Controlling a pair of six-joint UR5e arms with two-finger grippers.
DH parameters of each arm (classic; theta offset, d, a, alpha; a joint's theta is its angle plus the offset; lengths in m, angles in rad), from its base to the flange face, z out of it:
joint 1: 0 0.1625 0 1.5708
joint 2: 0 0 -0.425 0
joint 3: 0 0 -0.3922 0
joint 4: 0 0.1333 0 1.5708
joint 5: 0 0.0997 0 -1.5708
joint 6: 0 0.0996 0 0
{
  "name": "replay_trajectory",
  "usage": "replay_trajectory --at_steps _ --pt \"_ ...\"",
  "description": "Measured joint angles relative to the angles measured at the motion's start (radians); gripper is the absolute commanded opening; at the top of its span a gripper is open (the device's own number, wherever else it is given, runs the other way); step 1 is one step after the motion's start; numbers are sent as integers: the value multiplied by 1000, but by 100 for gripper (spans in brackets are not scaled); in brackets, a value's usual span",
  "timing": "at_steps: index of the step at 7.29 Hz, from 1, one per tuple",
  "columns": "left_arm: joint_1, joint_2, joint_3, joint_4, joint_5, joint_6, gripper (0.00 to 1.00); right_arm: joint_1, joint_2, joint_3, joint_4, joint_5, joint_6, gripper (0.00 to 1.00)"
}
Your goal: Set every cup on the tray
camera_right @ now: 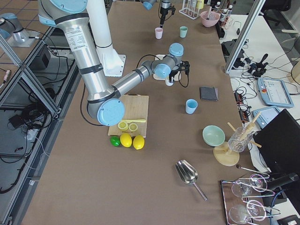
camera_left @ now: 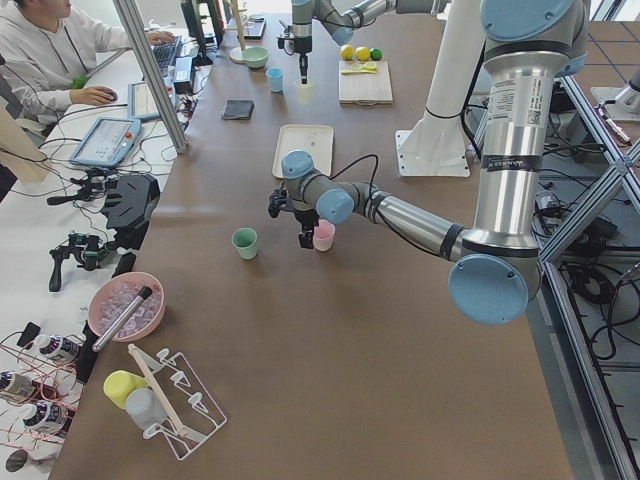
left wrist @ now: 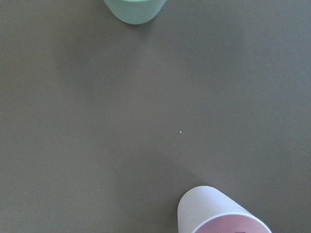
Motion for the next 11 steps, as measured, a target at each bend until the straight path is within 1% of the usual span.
replay_trajectory --at_steps 1,2,4,6,7,8,9,11 --pt "22 4 -1 -1 16 -1 10 -28 43 -29 1 -13 40 0" --pt "36 6 -1 -1 24 -2 0 -60 72 -49 5 -35 72 0" --pt "50 6 -3 -2 27 -3 0 -119 103 -65 9 -62 130 0" --pt "52 1 -29 -4 20 -5 0 -166 111 -67 11 -89 166 0" --pt "52 -13 -51 -1 19 -17 0 -183 113 -67 12 -102 177 0" --pt "53 -59 -54 2 21 -61 0 -192 115 -65 12 -108 183 0" --pt "56 -149 -27 11 23 -132 0 -198 115 -61 12 -109 189 99" --pt "83 -343 33 89 28 -243 0 -198 116 -54 13 -112 210 100"
